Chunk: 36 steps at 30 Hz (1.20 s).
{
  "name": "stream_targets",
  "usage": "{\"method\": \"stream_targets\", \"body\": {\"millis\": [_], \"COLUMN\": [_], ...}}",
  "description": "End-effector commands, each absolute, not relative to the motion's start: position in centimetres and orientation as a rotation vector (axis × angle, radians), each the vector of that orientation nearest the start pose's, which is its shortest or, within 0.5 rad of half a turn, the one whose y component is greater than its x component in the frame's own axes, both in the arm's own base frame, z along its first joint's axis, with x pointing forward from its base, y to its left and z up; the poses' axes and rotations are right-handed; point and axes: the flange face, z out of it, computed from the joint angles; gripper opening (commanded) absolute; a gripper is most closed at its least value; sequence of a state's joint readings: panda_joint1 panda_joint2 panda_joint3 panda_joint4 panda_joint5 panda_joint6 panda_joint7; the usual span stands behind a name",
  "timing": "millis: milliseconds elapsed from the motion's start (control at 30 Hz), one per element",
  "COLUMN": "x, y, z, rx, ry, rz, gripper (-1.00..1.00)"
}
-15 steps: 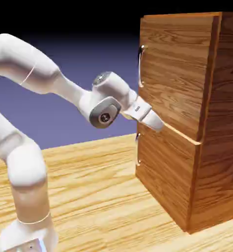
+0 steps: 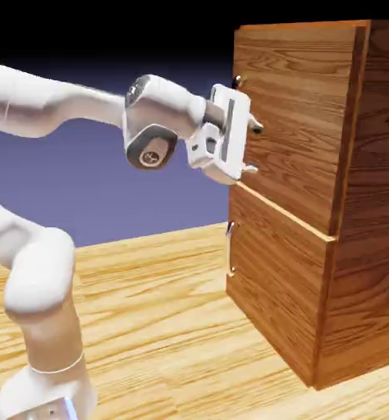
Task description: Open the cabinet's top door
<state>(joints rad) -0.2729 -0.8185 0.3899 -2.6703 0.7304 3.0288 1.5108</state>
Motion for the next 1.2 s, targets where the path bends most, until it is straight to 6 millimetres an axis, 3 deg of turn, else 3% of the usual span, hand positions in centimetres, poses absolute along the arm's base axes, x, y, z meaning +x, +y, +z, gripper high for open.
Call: {"method": "stream_targets", "body": {"millis": [0, 267, 500, 733, 1067, 1167], "x": [35.2, 33.2, 32.1, 32.0, 33.7, 36.2], "y": [2.6, 5.9, 9.7, 13.8, 18.6, 18.6], "z": [59.9, 62.9, 63.6, 62.3, 57.8, 57.9], "rx": [-1.040, -0.494, -0.090, 0.256, 0.647, 0.647], "ry": [1.753, 1.776, 1.715, 1.617, 1.464, 1.461], "rz": [-0.745, -0.457, -0.160, 0.160, 0.577, 0.578], "gripper": [0.00, 0.00, 0.00, 0.00, 0.00, 0.00]}}
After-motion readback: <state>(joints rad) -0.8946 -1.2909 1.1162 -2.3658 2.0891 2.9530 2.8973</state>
